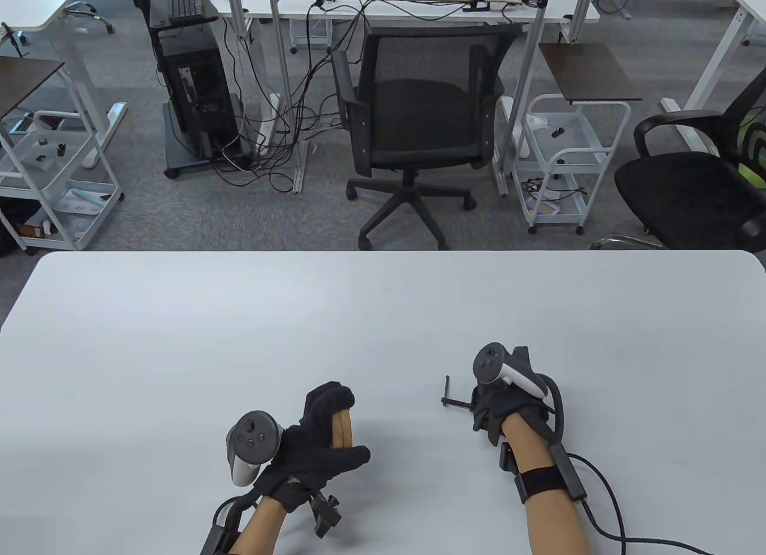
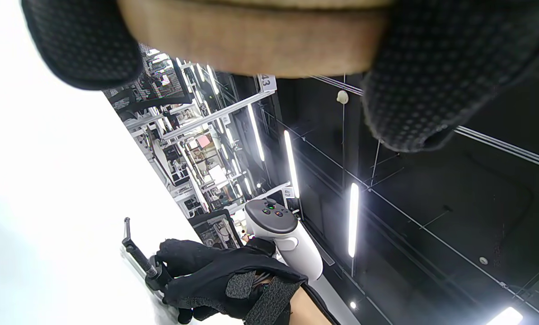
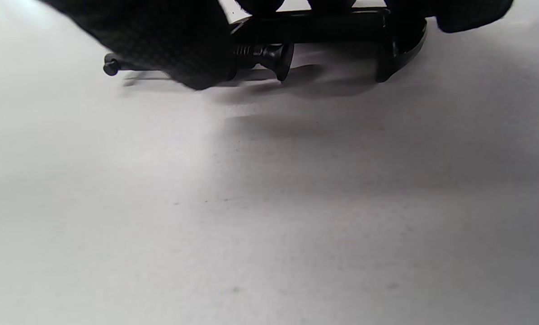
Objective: Screw the clamp shut
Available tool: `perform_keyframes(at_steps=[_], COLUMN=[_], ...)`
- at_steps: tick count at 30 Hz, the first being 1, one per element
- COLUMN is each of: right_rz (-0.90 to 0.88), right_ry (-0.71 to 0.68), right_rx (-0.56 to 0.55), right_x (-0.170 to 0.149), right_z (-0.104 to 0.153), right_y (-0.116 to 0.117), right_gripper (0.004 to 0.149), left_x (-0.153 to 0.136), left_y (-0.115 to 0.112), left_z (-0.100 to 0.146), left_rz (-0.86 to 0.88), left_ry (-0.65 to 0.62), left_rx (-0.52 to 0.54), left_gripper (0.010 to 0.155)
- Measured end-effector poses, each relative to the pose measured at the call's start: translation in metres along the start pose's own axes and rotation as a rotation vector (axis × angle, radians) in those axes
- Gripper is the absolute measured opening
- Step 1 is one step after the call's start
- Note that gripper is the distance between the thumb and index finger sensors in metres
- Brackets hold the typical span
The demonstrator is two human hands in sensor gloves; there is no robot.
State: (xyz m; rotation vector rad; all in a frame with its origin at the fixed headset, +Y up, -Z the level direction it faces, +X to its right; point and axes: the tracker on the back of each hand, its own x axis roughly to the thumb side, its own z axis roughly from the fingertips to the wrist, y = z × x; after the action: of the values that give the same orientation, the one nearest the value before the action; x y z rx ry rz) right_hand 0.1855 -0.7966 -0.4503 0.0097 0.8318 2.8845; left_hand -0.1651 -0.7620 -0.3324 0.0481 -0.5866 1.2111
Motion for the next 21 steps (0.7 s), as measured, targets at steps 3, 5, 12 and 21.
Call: perform_keyframes(at_steps=[3,5,12,21], right_rz=[0.079,0.130,0.253,0.396], right_ry=[0.020,0.023,-0.023,-0.005], right_rx=[-0.030,-0.056,-0.206,-0.374], right_x=[0.006,0.011,0.035,0.055], right_z=[-0.002,-0.003,-0.005,-0.003], right_y=[0.004,0.005,0.006,0.010], right_gripper=[0.090,0.088,0.070,0.040], left_x=[0.000,0.000,-0.001,0.000], left_y=[0.000,0.000,-0.001,-0.003], left_z=[0.000,-0.001,-0.001,-0.001], left_rz=[-0.007,-0.011,-0.024,-0.029], left_ry=[0.000,0.001,0.009,0.011], left_rx=[-0.004,-0.007,-0.014,-0.024], left_gripper=[0.098,0.097,0.098,0.098])
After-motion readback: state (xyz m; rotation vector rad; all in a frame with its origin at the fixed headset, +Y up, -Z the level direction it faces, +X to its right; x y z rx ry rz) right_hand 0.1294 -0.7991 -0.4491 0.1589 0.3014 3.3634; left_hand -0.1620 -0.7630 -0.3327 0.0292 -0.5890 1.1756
